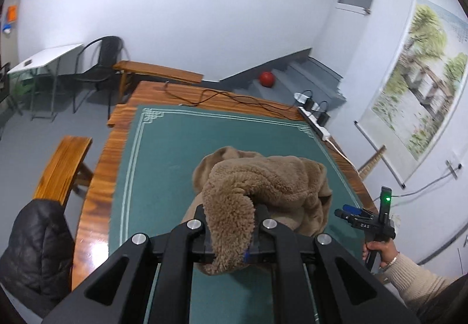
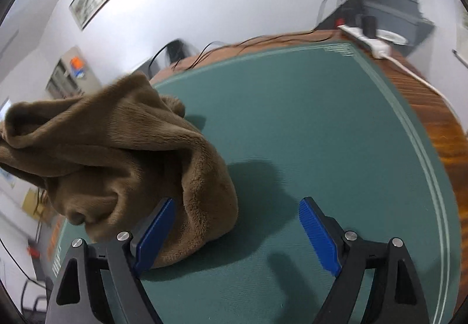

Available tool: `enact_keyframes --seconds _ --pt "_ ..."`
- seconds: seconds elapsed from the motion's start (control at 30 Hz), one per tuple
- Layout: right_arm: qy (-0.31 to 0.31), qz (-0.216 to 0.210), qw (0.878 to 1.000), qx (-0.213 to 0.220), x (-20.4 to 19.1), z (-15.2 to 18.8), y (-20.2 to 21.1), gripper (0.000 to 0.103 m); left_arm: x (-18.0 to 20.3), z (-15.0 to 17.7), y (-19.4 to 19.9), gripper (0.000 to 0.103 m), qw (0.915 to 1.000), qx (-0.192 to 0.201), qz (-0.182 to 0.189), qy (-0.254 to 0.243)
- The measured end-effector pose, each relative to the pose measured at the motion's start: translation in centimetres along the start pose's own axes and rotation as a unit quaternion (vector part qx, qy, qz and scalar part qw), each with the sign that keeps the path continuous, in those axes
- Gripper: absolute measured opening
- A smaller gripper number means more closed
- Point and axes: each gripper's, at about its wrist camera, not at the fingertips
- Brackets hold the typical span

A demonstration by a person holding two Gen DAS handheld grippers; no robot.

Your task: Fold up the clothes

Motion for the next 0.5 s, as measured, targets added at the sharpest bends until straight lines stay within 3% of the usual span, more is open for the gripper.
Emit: enact_keyframes --seconds 0.17,0.3,0.33,0.37,0.4,0.5 --pt "0.02 -0.057 0.998 -0.004 -2.6 -2.0 -2.1 0.088 -1.0 1.1 0.7 0.012 0.9998 0.001 -0.006 0.017" --pt "0.015 -0.054 0.998 -0.039 -3.3 -3.1 -6.8 0.085 -1.7 1.3 0.5 0.012 0.9997 0.001 -0.008 0.021" --pt "0.003 -0.069 0.996 -0.05 -3.5 -3.0 -6.9 0.077 -2.0 1.4 0.3 0.012 0.9997 -0.001 -0.007 0.023" --pt "0.002 -0.075 0.996 -0.053 -3.7 -3.0 -6.9 0.047 -2.3 1.4 0.0 0.012 0.9997 -0.004 -0.006 0.024" --pt "0.001 -0.079 0.995 -0.056 -4.0 -3.0 -6.9 0.028 -2.5 1.6 -0.3 0.012 0.9997 -0.008 -0.006 0.024" --pt "0.033 -0.067 0.997 -0.037 -5.7 -2.7 -5.2 0.018 -3.1 2.4 -1.6 0.013 0.9995 -0.02 -0.006 0.022"
Point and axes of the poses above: each gripper's, at about its wrist camera, not at the fingertips, and y roughly against the way its jaws point, x to its right, z to its underside, and after that the axes turned 10 degrees about z, right-handed
